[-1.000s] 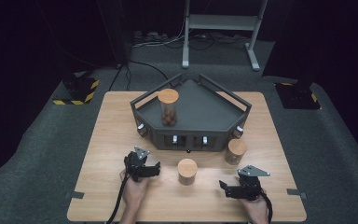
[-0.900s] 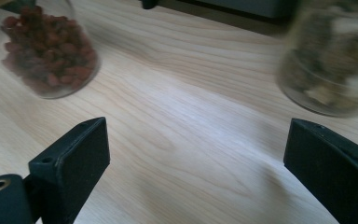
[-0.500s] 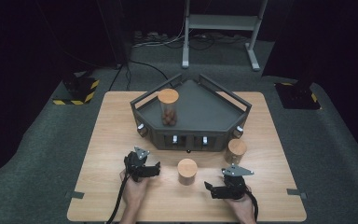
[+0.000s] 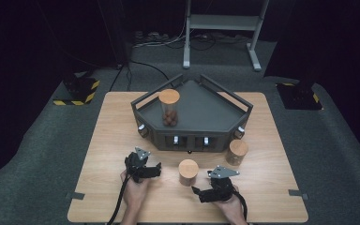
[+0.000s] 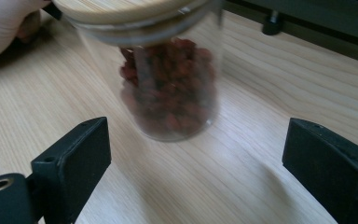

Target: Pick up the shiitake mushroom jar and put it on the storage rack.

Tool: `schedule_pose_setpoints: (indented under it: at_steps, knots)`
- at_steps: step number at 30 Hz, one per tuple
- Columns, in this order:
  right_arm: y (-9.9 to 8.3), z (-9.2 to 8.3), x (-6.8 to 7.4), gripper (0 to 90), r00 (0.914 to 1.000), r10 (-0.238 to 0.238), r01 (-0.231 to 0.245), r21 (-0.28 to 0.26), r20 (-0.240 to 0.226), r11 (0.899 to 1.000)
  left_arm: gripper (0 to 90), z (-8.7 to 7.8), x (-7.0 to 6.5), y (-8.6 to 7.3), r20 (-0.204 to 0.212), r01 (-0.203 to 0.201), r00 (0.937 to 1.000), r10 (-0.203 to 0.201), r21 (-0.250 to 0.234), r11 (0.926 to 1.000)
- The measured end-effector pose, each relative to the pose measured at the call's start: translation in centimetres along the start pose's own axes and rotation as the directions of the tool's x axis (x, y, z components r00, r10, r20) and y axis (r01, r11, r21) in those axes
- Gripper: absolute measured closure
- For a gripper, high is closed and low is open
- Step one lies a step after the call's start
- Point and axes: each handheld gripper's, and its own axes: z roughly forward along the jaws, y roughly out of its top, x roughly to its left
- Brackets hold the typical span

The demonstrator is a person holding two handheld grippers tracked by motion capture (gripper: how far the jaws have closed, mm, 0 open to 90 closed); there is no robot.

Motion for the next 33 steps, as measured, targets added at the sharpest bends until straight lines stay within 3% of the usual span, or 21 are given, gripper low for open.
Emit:
schedule_pose_setpoints:
  at_steps: [9, 18, 33]
  knots:
    - [1.2, 1.5, 1.1, 9.2, 0.9998, -0.014, 0.014, -0.009, -0.016, 1.000, 7.1, 0.0, 0.0, 0.0, 0.000, 0.000, 1.0000, 0.000, 0.000, 1.0000]
    - [1.8, 2.5, 1.7, 13.1, 0.9999, -0.015, 0.015, -0.026, 0.002, 1.000, 7.1, 0.0, 0.0, 0.0, 0.000, 0.000, 1.0000, 0.000, 0.000, 1.0000]
    - [1.8, 2.8, 2.0, 22.8, 0.9986, -0.035, 0.038, -0.075, 0.040, 0.996, 7.1, 0.0, 0.0, 0.0, 0.000, 0.000, 1.0000, 0.000, 0.000, 1.0000]
